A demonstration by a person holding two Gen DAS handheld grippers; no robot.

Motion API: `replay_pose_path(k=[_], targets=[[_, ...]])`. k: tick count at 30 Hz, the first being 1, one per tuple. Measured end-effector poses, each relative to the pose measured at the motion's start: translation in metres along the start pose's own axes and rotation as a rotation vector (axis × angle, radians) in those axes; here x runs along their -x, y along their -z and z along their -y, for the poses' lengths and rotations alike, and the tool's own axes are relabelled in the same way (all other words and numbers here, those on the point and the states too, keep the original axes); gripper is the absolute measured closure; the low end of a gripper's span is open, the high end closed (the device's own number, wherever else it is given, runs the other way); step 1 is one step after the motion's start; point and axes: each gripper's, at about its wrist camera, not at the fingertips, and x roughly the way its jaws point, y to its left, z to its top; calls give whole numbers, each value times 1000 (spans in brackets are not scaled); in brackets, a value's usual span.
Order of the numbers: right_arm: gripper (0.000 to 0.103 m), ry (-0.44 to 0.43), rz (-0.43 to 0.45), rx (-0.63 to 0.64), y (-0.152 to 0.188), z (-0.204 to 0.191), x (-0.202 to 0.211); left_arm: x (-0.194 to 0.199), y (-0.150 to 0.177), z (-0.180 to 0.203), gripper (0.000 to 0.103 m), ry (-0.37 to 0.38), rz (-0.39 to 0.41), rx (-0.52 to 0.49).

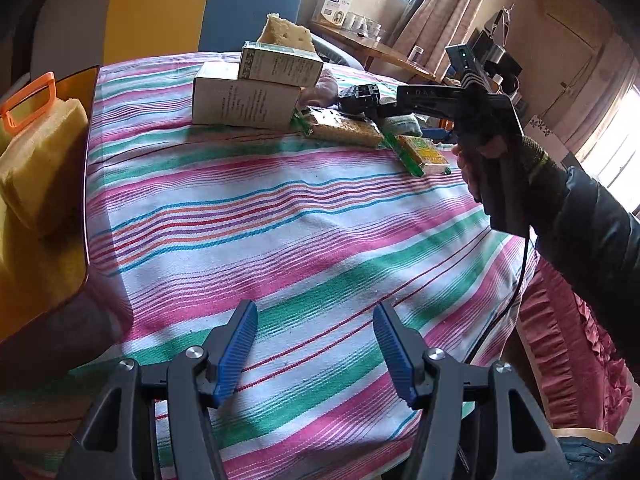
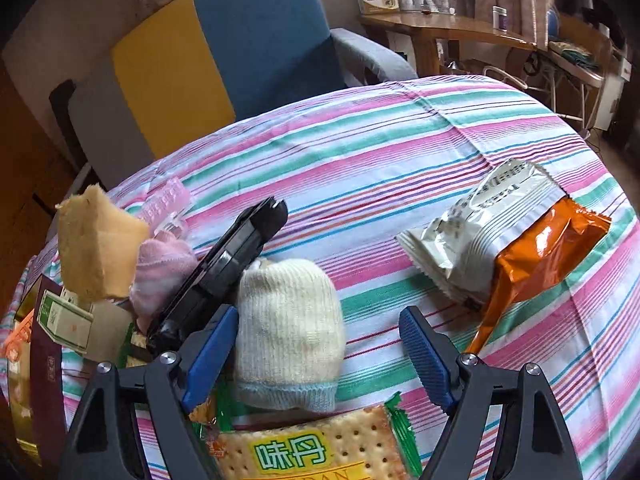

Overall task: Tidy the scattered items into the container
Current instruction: 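Withdraw both tools and move the left tool over the yellow WEIDAN cracker pack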

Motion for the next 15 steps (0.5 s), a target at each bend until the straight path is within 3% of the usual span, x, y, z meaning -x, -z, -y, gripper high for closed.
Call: replay_pose_path(k=[2, 5, 7, 9, 15], targets=[[23, -7, -17, 19, 9, -2, 2, 0, 1, 0, 42, 3, 6, 3], [36, -8, -24, 68, 24, -6, 13, 1, 2, 0, 42, 5, 15, 9], [55, -23, -36, 98, 36, -8, 20, 2, 2, 0, 42, 3, 17, 12], [64, -37, -48, 118, 48, -9, 27, 2, 4, 0, 42, -1, 20, 12], [63, -165, -70, 80, 87, -25, 47, 5, 8, 3, 42, -25, 22, 7]])
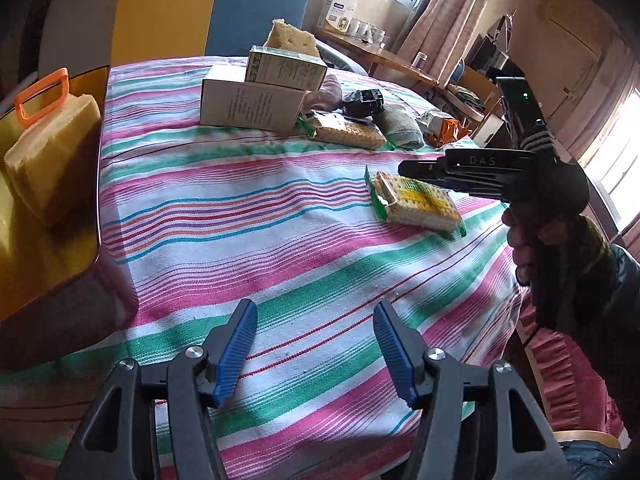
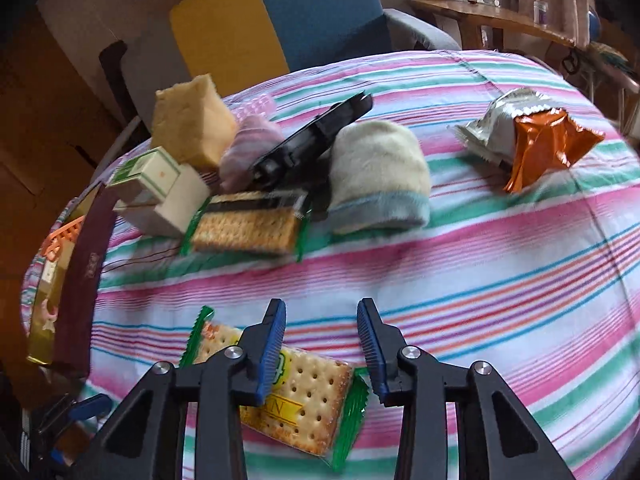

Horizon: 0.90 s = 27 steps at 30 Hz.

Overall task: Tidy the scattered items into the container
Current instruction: 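Withdraw both tools and move the left tool over the yellow WEIDAN cracker pack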

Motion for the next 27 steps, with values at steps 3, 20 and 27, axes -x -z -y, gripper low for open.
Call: replay_pose_path(k=[3, 20, 27], targets=[[62, -70, -2, -30, 19, -21, 4, 3, 3, -1, 42, -6, -3, 5], [42, -184, 20, -130, 60, -7, 35, 8, -15, 48, 41, 33, -47, -109], [31, -60, 104, -167, 55, 30, 57, -10, -49, 98, 40, 57, -26, -261]])
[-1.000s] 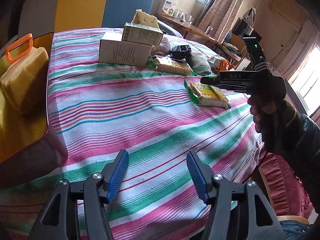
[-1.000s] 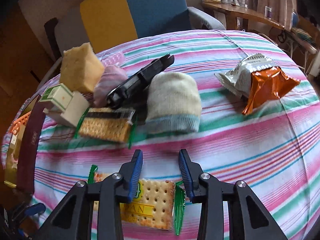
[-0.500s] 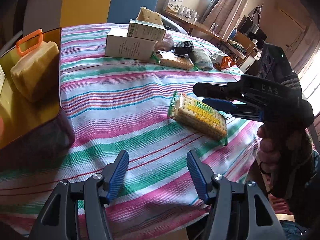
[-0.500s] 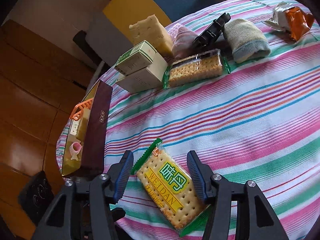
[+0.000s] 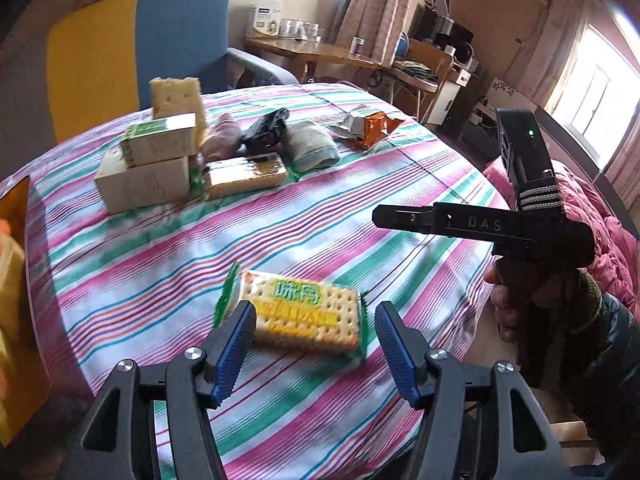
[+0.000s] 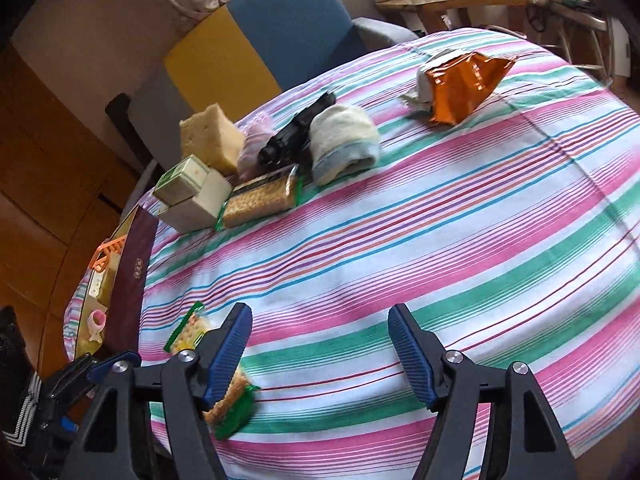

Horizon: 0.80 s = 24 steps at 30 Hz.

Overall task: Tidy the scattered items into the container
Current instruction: 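Withdraw both tools and move the left tool over the yellow WEIDAN cracker pack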

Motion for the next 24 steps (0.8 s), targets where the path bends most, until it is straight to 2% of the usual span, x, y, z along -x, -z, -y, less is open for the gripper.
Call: replay_pose_path(k=[3, 7, 12, 16, 20, 24], targets=[[30, 51, 24, -17, -7, 16, 7, -20, -10, 18, 40, 15, -27, -70], [29, 86, 22, -41, -12, 34, 6, -48, -13, 25, 40, 34, -90, -110], [29, 77, 27, -1, -40, 31, -7, -39, -6, 19, 41, 63, -98, -173], [29, 90, 16, 59, -76, 11, -36, -30, 1, 3, 41, 38, -110, -202], [30, 105, 1, 88, -106, -8, -68, -22, 4, -19, 41, 10, -121, -184], [34, 169, -27, 109, -121, -17, -95, -14, 7, -42, 41, -17, -121, -146]])
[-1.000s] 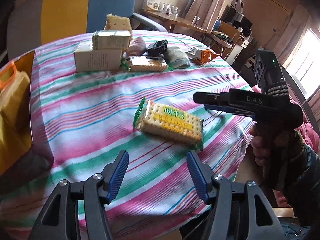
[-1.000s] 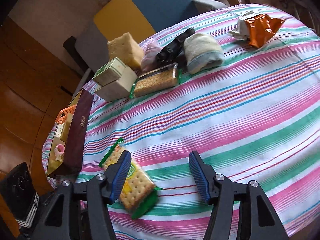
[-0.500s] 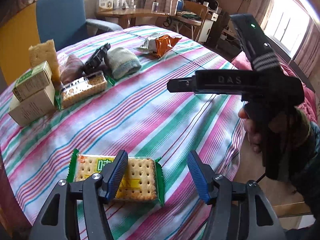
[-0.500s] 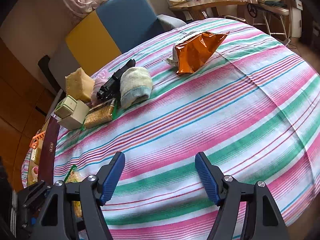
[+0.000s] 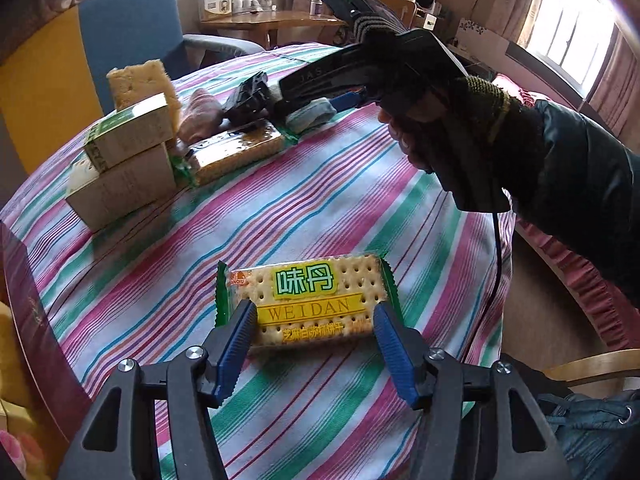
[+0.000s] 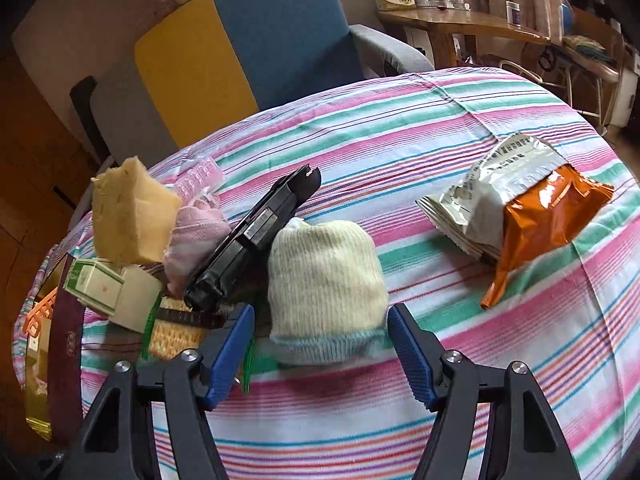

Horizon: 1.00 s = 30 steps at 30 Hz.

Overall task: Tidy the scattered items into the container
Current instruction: 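Withdraw both tools and move the left tool over the yellow WEIDAN cracker pack, then grasp the WEIDAN cracker pack with the left tool while the right tool approaches the white knit cap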

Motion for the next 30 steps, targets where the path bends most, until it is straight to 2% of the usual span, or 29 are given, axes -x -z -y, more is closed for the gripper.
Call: replay_pose_path(k=[1, 4, 8, 12, 15, 17, 20, 21, 23, 27, 30], targets=[[41, 18, -8, 8, -1, -2, -4, 1, 2, -4, 41, -6, 1, 11], [44, 41, 1, 21, 3, -2, -1, 5, 7, -15, 41, -24, 3, 43], [45, 51, 4, 13, 23, 8, 12, 9, 12, -26, 41, -77, 5, 86], [45, 35, -11, -12, 49, 18, 33, 15, 19, -41, 41, -104, 10, 194], [41, 23, -27, -33, 69, 25, 50, 24, 28, -49, 42, -60, 35, 292], [34, 13, -26, -62, 81, 32, 64, 31, 38, -50, 41, -39, 55, 347], [32, 13, 54, -77, 92, 35, 92, 40, 51, -47, 41, -12, 78, 406], [31, -11, 72, -77, 93, 33, 99, 43, 55, -45, 41, -2, 84, 424], [27, -117, 71, -54, 94, 20, 105, 45, 60, -40, 41, 11, 92, 443], [26, -314, -6, 35, 94, -26, 88, 48, 66, -31, 41, 19, 91, 447], [26, -410, -72, 62, 95, -62, 65, 49, 71, -29, 41, 28, 89, 455]])
